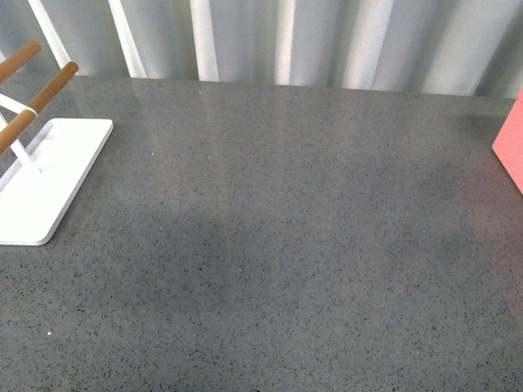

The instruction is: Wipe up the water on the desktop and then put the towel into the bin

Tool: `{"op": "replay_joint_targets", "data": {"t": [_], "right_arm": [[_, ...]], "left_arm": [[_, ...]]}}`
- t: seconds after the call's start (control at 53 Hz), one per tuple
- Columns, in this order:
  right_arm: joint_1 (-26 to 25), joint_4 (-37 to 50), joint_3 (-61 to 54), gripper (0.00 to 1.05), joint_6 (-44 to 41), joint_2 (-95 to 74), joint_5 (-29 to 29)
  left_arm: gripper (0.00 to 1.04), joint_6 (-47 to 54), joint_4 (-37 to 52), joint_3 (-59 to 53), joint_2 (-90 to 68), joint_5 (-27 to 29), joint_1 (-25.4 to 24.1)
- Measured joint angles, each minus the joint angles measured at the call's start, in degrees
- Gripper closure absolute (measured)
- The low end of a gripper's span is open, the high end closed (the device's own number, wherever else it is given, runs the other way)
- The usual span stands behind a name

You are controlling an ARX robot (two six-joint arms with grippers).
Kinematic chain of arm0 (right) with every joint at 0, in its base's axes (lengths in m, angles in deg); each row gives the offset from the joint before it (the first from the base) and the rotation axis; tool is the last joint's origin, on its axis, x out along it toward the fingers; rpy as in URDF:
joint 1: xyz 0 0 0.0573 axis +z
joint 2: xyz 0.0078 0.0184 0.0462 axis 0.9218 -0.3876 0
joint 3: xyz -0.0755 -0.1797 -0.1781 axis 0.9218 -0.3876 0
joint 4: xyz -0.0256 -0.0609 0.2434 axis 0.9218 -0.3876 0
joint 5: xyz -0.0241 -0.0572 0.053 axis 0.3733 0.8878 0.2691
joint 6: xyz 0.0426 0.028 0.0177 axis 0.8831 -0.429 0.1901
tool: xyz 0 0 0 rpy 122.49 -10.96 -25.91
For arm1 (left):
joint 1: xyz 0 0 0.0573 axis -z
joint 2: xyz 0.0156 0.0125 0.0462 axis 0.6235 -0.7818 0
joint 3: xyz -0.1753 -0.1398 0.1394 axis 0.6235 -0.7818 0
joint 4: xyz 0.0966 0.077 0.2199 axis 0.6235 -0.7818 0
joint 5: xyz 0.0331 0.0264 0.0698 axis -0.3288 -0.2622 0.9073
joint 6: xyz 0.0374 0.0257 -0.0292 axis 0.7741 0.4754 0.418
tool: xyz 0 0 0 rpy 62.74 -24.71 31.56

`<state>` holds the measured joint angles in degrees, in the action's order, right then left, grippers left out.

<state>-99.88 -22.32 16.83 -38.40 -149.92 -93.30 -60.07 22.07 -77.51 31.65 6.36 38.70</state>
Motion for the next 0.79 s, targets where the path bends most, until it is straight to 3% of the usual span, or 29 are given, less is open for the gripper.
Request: {"op": "replay_joint_targets", "data": {"t": [0.189, 0.415, 0.603, 0.792], "right_arm": [[0.8, 1.5, -0.2, 0.07, 3.1, 5.0, -1.5], [3.9, 9.0, -5.5, 0.07, 10.1, 18.1, -9.4], [11.0, 10.4, -12.8, 0.07, 16.3, 37.6, -17.4], [17.8, 9.1, -19.7, 0.07, 15.7, 43.1, -17.3]], "left_arm": [[0.07, 0.0, 0.0, 0.0, 0.0, 0.0, 0.0], [0.07, 0.0, 0.0, 0.0, 0.0, 0.0, 0.0], [0.07, 0.0, 0.0, 0.0, 0.0, 0.0, 0.0], [0.07, 0.0, 0.0, 0.0, 0.0, 0.0, 0.0]]}}
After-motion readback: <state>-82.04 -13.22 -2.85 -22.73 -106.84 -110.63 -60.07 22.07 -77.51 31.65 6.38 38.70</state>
